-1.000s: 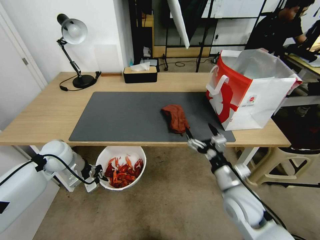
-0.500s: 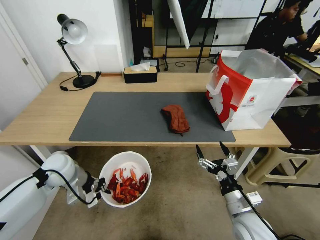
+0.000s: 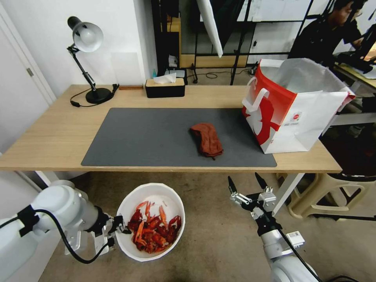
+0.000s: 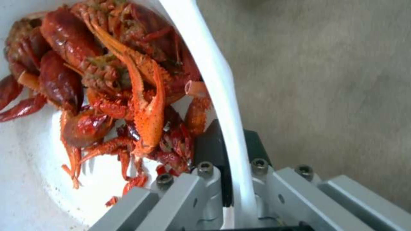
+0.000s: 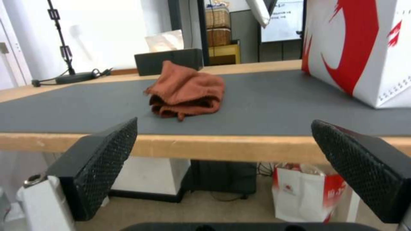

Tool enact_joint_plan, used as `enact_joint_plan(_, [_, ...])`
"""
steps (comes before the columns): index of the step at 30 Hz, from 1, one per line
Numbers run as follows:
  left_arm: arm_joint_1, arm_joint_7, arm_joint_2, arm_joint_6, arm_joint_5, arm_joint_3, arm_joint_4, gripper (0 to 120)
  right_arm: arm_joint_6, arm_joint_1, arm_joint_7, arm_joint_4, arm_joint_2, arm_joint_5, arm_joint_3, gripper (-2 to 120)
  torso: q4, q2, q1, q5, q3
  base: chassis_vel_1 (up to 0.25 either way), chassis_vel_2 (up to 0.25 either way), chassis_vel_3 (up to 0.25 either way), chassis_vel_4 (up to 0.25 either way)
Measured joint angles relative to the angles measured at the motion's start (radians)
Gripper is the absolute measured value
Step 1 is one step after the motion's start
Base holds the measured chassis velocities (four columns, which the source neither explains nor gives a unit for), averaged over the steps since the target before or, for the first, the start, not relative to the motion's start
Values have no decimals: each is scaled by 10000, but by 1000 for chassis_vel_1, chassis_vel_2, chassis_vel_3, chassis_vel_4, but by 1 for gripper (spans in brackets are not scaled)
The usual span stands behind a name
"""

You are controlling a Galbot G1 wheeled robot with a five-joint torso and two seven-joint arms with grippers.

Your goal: Sweep shrimp from table into container with towel, then put container into takeout bag.

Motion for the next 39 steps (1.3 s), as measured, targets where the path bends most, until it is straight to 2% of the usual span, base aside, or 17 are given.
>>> enact_joint_plan(1, [0, 0, 0, 0, 0, 0, 0, 0, 0, 0, 0, 0, 0, 0, 0, 100, 0, 0, 0, 0, 0, 0, 0, 0, 0])
enact_joint_plan(5, [-207, 110, 626, 394, -1166, -678, -377, 0, 411, -292, -12, -79, 198, -173, -59, 100, 1, 0, 1, 0, 0, 0, 0, 0, 0])
enact_joint_plan(8, [-566, 107, 805, 552, -1598, -760, -474, 0, 575, -446, -31, -150, 306, -259, -97, 100, 2, 0, 0, -1, 0, 0, 0, 0, 0])
enact_joint_plan(11, [-1034, 79, 922, 733, -1952, -604, -483, 0, 666, -525, -41, -201, 374, -319, -135, 100, 1, 0, 0, -1, 0, 0, 0, 0, 0])
enact_joint_plan(14, [-2390, -86, 1055, 1215, -2679, -82, -202, 0, 774, -636, -51, -245, 500, -468, -274, 100, 0, 0, 1, 0, 0, 0, 0, 0, 0])
enact_joint_plan(15, [-2390, -86, 1055, 1215, -2679, -82, -202, 0, 774, -636, -51, -245, 500, -468, -274, 100, 0, 0, 1, 0, 0, 0, 0, 0, 0])
enact_joint_plan(17, [-3176, -245, 1038, 1403, -3081, 281, 199, 0, 811, -681, -51, -248, 568, -572, -372, 100, 1, 0, 0, -1, 0, 0, 0, 0, 0])
enact_joint_plan(24, [-4289, -515, 751, 1641, -3711, 855, 1201, 0, 869, -709, -23, -288, 711, -804, -496, 100, 2, 0, 0, -3, 0, 0, 0, 0, 0])
enact_joint_plan(26, [-5183, -584, 509, 1895, -4252, 1553, 1845, 0, 869, -687, 14, -306, 712, -870, -555, 100, 5, 0, -1, 2, 0, 0, 0, 0, 0])
enact_joint_plan(27, [-5183, -584, 509, 1895, -4252, 1553, 1845, 0, 869, -687, 14, -306, 712, -870, -555, 100, 5, 0, -1, 2, 0, 0, 0, 0, 0])
enact_joint_plan(30, [-6977, -603, -87, 2101, -4693, 3105, 2869, 0, 845, -588, 94, -349, 712, -905, -588, 100, 0, 0, 2, -3, 1, 0, 0, 0, 0])
enact_joint_plan(31, [-6977, -603, -87, 2101, -4693, 3105, 2869, 0, 845, -588, 94, -349, 712, -905, -588, 100, 0, 0, 2, -3, 1, 0, 0, 0, 0])
enact_joint_plan(34, [-8476, -605, -773, 2158, -4792, 4190, 3758, 0, 799, -531, 158, -368, 765, -1003, -665, 100, -1, 0, 3, -2, 1, 0, 0, 0, 0])
enact_joint_plan(35, [-8476, -605, -773, 2158, -4792, 4190, 3758, 0, 799, -531, 158, -368, 765, -1003, -665, 100, -1, 0, 3, -2, 1, 0, 0, 0, 0])
enact_joint_plan(37, [-9413, -605, -1314, 2129, -4746, 4806, 4372, 0, 772, -517, 185, -370, 802, -1078, -699, 100, 3, 0, 3, 0, 0, 0, 0, 0, 0])
enact_joint_plan(38, [-9413, -605, -1314, 2129, -4746, 4806, 4372, 0, 772, -517, 185, -370, 802, -1078, -699, 100, 3, 0, 3, 0, 0, 0, 0, 0, 0])
enact_joint_plan(39, [-9850, -605, -1612, 2103, -4735, 5097, 4680, 0, 761, -514, 192, -369, 819, -1109, -698, 100, 3, 0, 3, -1, 1, 0, 0, 0, 0])
